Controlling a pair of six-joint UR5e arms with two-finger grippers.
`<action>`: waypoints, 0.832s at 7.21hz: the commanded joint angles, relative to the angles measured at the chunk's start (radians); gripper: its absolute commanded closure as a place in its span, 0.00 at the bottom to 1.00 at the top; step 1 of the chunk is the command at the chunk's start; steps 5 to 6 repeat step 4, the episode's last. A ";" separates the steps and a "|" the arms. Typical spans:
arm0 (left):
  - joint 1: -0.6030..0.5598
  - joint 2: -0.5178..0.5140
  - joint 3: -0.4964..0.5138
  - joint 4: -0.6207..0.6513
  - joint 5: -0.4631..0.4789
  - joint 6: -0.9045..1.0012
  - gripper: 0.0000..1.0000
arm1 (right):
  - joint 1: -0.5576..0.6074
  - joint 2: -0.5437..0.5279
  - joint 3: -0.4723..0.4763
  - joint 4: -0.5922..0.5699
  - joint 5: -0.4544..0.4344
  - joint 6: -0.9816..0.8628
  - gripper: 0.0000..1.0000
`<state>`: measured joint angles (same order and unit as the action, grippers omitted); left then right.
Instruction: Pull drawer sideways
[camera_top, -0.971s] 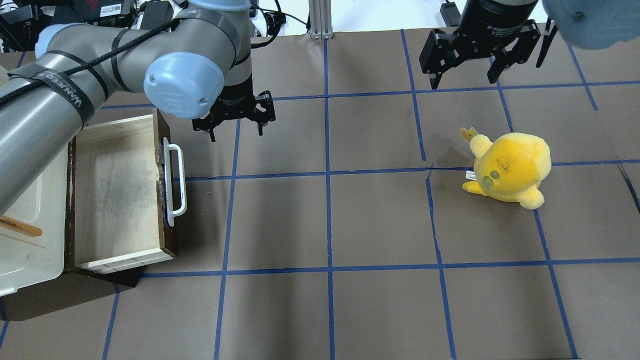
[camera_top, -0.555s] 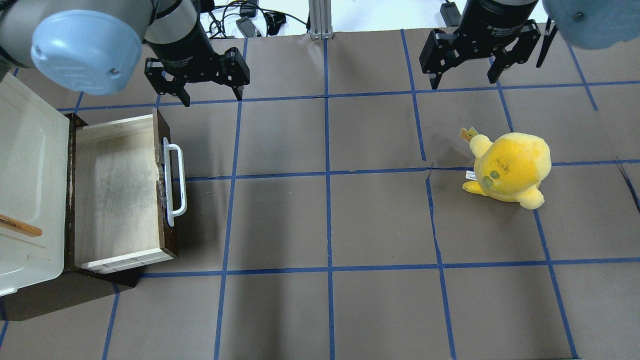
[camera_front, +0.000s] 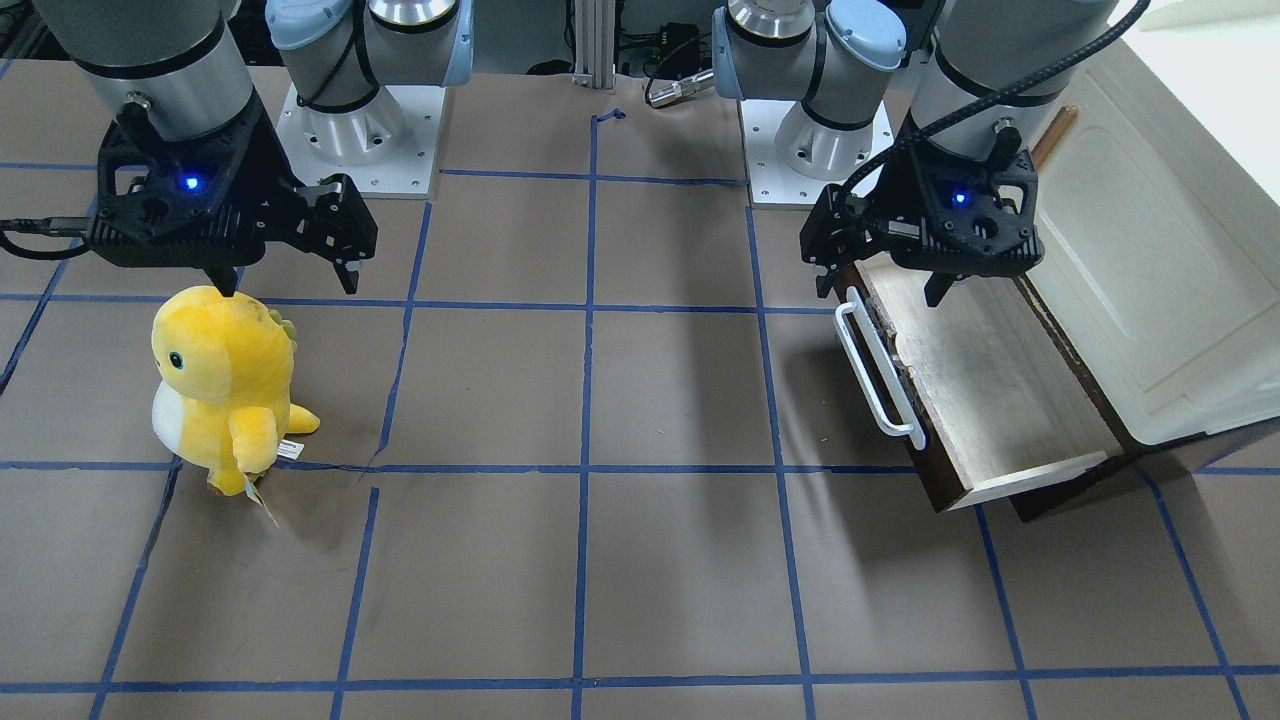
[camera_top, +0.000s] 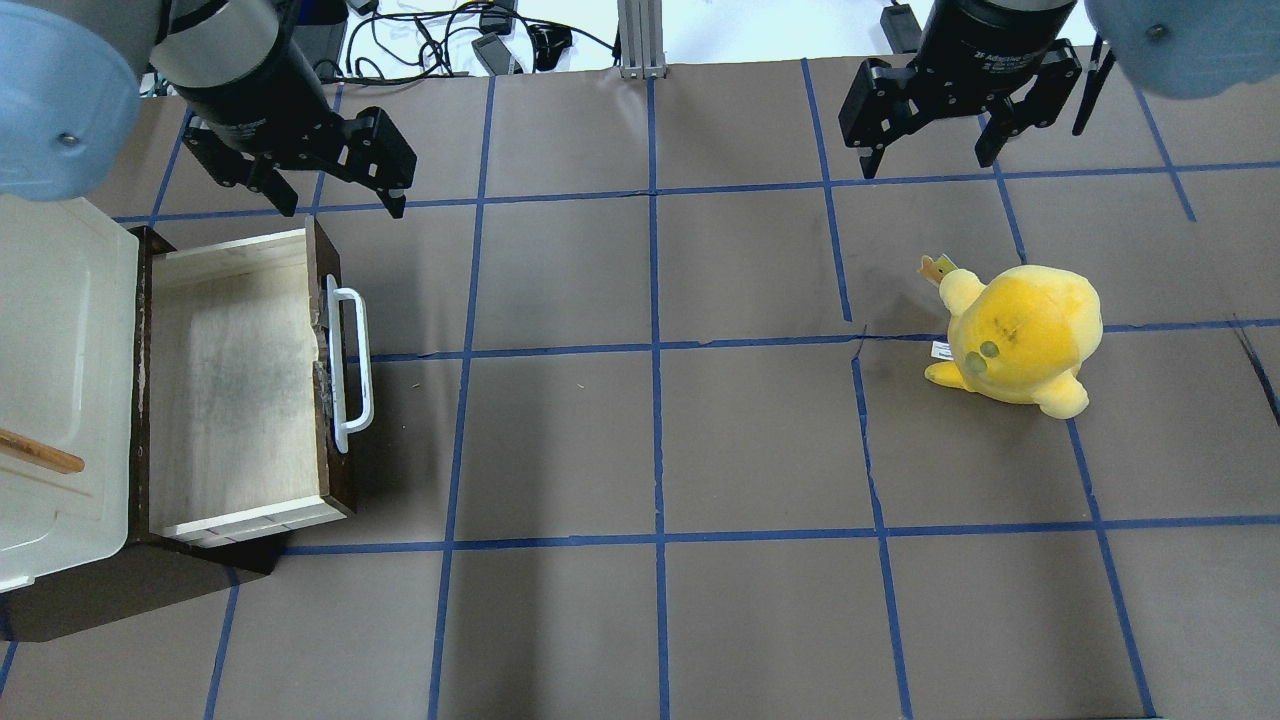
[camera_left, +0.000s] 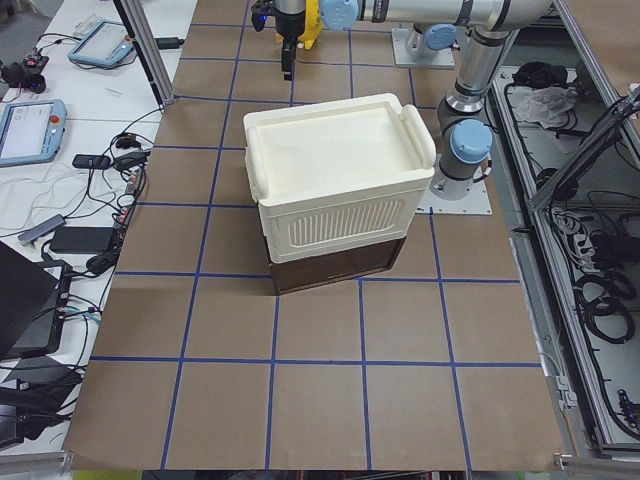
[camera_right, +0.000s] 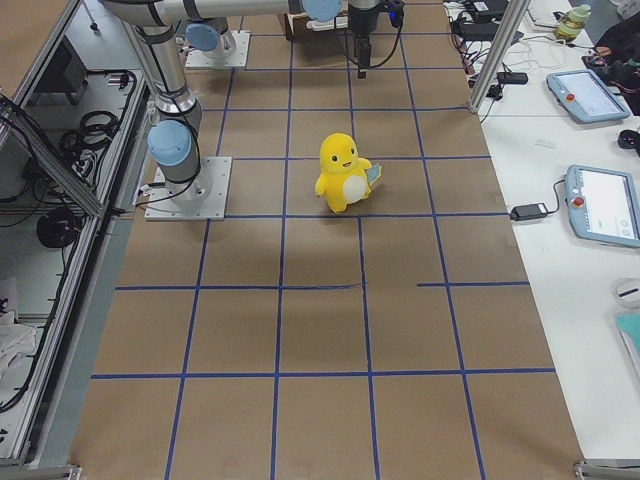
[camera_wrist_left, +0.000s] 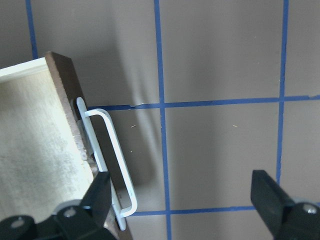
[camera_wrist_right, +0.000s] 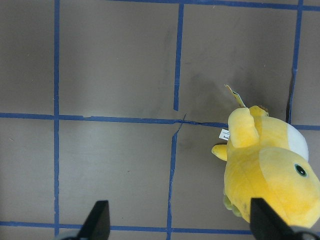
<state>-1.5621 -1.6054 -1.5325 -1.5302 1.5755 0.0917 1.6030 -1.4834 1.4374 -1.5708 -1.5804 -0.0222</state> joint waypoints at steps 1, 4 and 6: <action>0.010 0.039 -0.040 -0.010 0.008 0.016 0.00 | 0.000 0.000 0.000 0.000 -0.001 0.001 0.00; 0.010 0.045 -0.044 -0.010 -0.006 0.016 0.00 | 0.000 0.000 0.000 0.000 0.000 0.001 0.00; 0.010 0.045 -0.044 -0.010 -0.006 0.016 0.00 | 0.000 0.000 0.000 0.000 0.000 0.001 0.00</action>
